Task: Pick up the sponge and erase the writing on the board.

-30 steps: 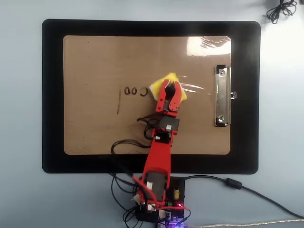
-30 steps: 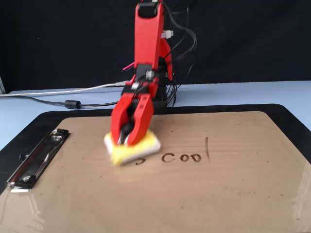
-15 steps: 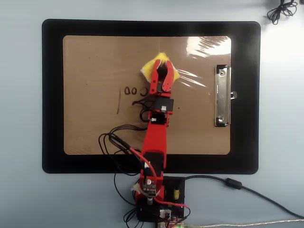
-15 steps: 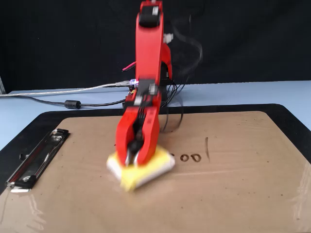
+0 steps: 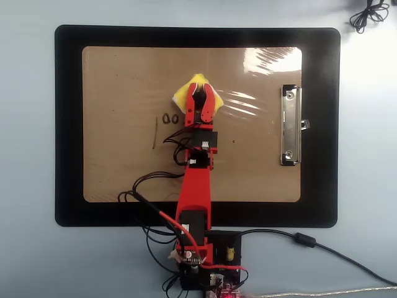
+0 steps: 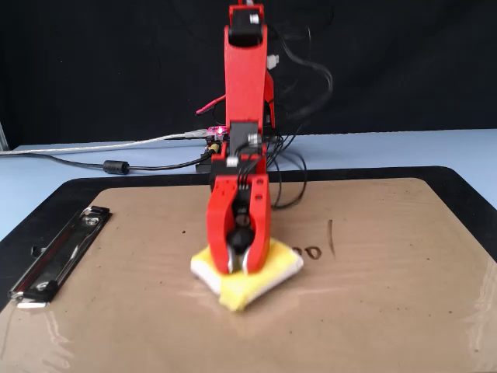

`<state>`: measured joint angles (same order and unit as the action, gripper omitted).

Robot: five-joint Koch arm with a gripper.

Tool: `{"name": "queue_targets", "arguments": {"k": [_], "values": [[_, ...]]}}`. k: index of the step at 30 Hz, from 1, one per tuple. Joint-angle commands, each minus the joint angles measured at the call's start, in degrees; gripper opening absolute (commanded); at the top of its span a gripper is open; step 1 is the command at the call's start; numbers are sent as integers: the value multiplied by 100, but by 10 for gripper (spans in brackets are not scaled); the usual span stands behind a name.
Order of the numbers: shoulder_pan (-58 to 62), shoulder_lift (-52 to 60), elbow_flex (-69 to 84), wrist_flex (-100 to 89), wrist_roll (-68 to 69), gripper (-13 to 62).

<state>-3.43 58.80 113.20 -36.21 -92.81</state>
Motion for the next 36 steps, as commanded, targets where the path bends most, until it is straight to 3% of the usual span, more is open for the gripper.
{"name": "queue_targets", "arguments": {"k": [1,4,6,8,11,13,19,21,26,29,33,36], "values": [[-97,501,809,18,-123,-79],[-492,2742,3138,35,-132,-79],[-642,3375,3524,97,-149,-79],[-650,2540,2944,237,-158,-79],[-686,492,817,229,-149,-79],[-703,62,176,290,-141,-79],[-1116,3085,3305,299,-158,-79],[-1134,2760,3226,299,-158,-79],[-1151,211,457,316,-149,-79],[-1195,976,1292,352,-141,-79],[-1626,3199,3296,642,-193,-79],[-1644,2514,2707,817,-211,-79]]}}
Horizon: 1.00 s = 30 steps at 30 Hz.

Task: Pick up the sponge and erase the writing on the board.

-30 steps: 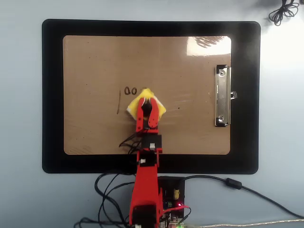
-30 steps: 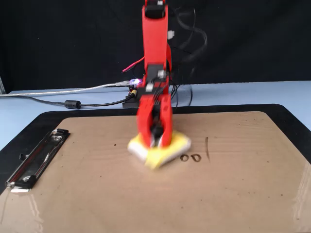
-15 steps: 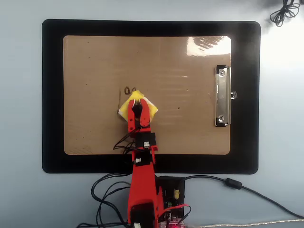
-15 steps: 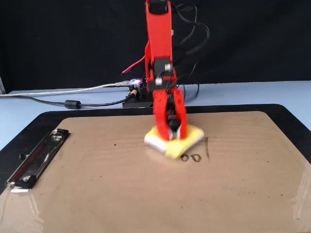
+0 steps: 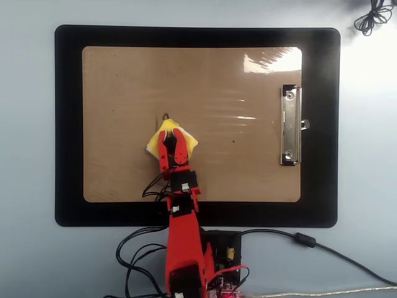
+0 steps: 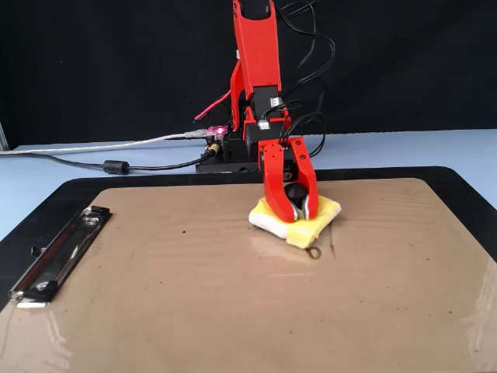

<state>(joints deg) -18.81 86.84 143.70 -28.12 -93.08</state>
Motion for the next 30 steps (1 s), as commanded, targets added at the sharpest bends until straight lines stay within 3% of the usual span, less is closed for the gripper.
{"name": "queue_targets", "arguments": {"k": [1,3,5,12,14,17,20,22,26,30], "values": [[-88,-958,-1055,9,-185,-79],[-88,-2013,-2153,9,-176,-79],[-97,-2162,-2575,79,-167,-79],[-905,940,264,800,-765,-79],[-949,650,123,1002,-888,-79],[-817,-888,-1477,984,-817,-79],[-606,-1564,-2496,1063,-677,-79],[-703,-1160,-1881,1151,-712,-79],[-2004,1274,439,1301,-1389,-79],[-1969,1898,800,1881,-1652,-79]]}}
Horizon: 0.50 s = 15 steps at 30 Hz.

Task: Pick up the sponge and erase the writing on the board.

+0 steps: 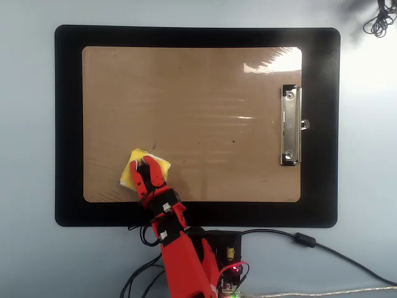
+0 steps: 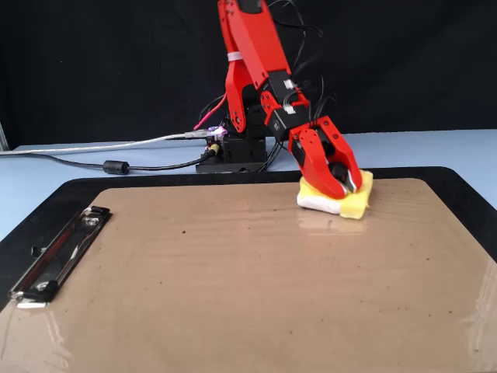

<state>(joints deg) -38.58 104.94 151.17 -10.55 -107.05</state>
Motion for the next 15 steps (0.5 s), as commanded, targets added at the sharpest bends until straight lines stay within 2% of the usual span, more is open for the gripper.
{"name": "queue_targets", "arguments": {"k": [1,5,7,9,13,15], "values": [[70,0,-88,105,-176,-79],[1696,-1679,-1811,79,1239,-79],[2083,-1846,-2118,53,1731,-79],[2136,-1125,-1380,70,1925,-79],[2074,1573,457,492,1846,-79],[2065,1573,457,773,1837,-79]]}}
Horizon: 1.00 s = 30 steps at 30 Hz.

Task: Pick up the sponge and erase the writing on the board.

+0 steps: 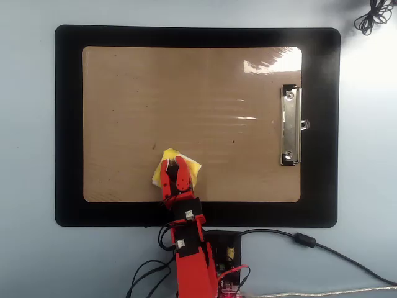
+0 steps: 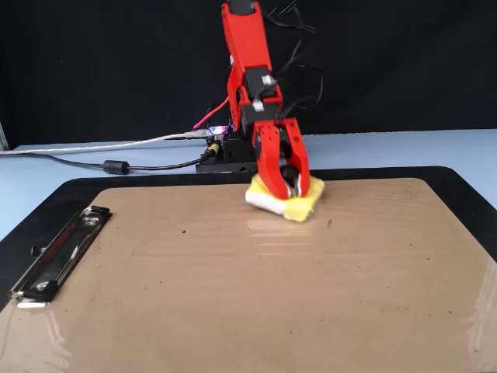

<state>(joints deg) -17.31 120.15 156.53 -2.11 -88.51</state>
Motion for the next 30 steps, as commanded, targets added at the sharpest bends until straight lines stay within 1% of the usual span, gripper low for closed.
{"name": "queue_targets", "arguments": {"k": [1,3,4,6,7,8,10,11,12,13,15,17,18,20,21,23,26,27,29,30], "values": [[-62,-176,-176,-97,-44,-79],[-79,-1187,-984,-202,-44,-79],[-88,-1951,-1564,-290,-44,-79],[-343,-3094,-2408,-589,-70,-79],[-580,-3498,-2593,-703,-141,-79],[-870,-3586,-2602,-826,-369,-79],[-1160,-2997,-2065,-773,-993,-79],[-1406,-2461,-1529,-765,-1292,-79],[-1767,-1995,-1125,-738,-1494,-79],[-1951,-1793,-949,-721,-1573,-79],[-2065,-1846,-896,-721,-1635,-79],[-2039,-2435,-1397,-791,-1626,-79],[-1960,-2900,-1863,-800,-1582,-79],[-1626,-3366,-2312,-800,-1564,-79],[-1582,-3305,-2320,-791,-1556,-79],[-1573,-2549,-1696,-650,-1494,-79],[-1538,-844,-220,-536,-1485,-79],[-1503,-650,-44,-483,-1477,-79],[-1450,-1020,-360,-510,-1362,-79],[-1354,-1573,-809,-519,-1292,-79]]}}
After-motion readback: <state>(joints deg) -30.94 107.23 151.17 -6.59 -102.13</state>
